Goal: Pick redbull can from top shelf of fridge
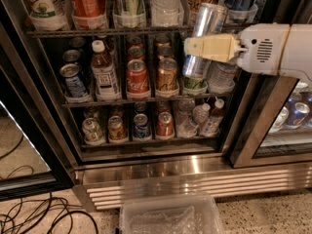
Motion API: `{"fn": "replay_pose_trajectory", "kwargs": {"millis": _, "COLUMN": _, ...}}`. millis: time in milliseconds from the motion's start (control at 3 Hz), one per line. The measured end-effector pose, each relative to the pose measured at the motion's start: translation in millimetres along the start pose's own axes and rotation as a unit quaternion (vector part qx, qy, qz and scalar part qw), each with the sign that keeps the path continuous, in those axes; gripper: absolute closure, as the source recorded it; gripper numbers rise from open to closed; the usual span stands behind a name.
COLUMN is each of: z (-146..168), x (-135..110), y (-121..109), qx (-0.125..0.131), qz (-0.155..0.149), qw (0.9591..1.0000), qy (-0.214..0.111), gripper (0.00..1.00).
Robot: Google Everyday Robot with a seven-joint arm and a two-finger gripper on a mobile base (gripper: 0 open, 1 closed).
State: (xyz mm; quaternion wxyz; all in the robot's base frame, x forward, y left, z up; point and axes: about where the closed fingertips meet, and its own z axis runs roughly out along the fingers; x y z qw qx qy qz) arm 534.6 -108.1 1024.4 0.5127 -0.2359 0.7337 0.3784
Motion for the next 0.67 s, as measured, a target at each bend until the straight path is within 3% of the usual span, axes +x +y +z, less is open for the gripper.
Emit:
{"fn": "replay_pose_trajectory", "kwargs": {"millis": 333, "z": 4.0, "x": 28.6, "y": 13.2, "qx": -0.019, "qz": 0.030, "qw": 0.9989, "qy": 0.030, "gripper": 1.00}}
{"fn": "replay_pose_trajectory", "kwargs": {"millis": 667, "z": 5.7, "x": 46.4, "y": 22.0, "qx": -0.034, "qz": 0.060, "qw": 0.9969, "qy": 0.039, "gripper": 1.00}}
